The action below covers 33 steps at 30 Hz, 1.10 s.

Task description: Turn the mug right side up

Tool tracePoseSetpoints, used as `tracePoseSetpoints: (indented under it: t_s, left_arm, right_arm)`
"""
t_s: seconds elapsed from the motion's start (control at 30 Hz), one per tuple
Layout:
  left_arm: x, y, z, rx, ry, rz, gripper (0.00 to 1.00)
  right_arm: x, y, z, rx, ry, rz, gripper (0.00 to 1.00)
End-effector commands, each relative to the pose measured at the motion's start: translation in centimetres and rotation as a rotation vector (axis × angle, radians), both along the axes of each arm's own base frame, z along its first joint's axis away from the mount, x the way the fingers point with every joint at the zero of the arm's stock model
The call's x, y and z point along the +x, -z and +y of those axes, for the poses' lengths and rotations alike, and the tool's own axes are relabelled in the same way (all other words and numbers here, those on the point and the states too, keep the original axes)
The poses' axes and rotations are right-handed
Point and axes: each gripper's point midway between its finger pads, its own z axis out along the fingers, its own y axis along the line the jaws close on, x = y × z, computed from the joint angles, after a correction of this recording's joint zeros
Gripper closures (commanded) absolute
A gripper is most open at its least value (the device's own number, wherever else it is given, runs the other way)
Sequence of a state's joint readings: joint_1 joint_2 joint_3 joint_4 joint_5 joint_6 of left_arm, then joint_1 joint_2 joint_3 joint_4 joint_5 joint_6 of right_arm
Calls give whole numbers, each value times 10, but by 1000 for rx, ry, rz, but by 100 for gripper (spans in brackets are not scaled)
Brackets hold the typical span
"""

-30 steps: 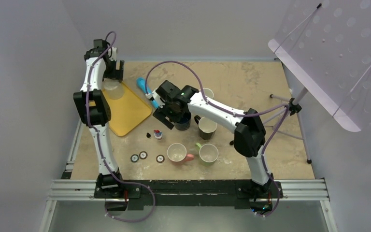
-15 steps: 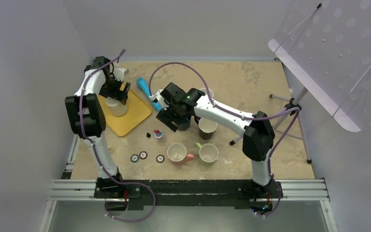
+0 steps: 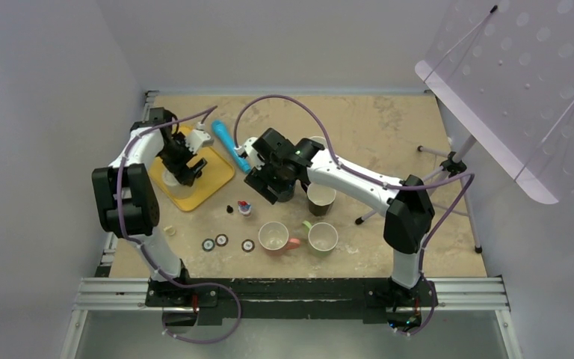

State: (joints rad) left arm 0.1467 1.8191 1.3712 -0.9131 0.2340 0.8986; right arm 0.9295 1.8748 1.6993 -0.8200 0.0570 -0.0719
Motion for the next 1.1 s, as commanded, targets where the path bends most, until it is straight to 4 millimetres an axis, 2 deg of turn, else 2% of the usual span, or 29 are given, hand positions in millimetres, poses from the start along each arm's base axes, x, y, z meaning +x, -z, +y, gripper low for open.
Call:
tracePoseSetpoints:
  t_s: [0.0,0.1,0.17,0.23,0.3,0.43,0.53,0.57,0.63,0.7,0.73,0.8,0.87,0.97,1.0,1.07]
  left_arm:
    - [24,-41,-38,-28,165,-199,0]
    - [29,-46,-55,-15,230,-235,0]
    - [32,-40,-49,35,237,-205,3]
    - [34,-33,-44,57,219,-147,25]
    - [35,-25,-36,94,207,-90,35]
    - [30,-5,-20,176,223,-19,36]
    - [29,7,-21,227,246,8,38]
    - [29,10,-19,238,239,10,44]
    - [26,15,-21,245,233,24,63]
    - [23,15,-24,237,230,37,94]
    - [24,10,-27,219,213,25,100]
    - [28,-9,-38,154,168,-21,100]
    - [34,-43,-55,50,106,-98,100]
    - [32,-115,-89,-153,34,-218,100]
    - [27,-150,-102,-234,28,-271,100]
    - [8,-200,-128,-400,21,-312,100]
  right_arm:
    - [-3,-19,3,57,-10,-34,18]
    - [-4,-20,2,59,-4,-34,18]
    - [-5,-20,2,62,-4,-32,18]
    - [-6,-22,2,69,-6,-32,17]
    - [-7,-23,3,79,-14,-32,18]
    - [-9,-25,4,91,-25,-30,17]
    - [-9,-23,5,89,-31,-30,17]
    - [-9,-22,5,88,-31,-30,17]
    - [-8,-21,6,87,-31,-27,17]
    - [-9,-21,7,90,-32,-23,17]
    - [-9,-22,7,93,-31,-25,17]
    - [-8,-25,6,101,-30,-37,17]
    - [-5,-33,6,116,-22,-63,17]
    - [-2,-60,10,203,-8,-124,15]
    - [-2,-78,11,259,-11,-155,14]
    - [-6,-110,19,390,-33,-205,11]
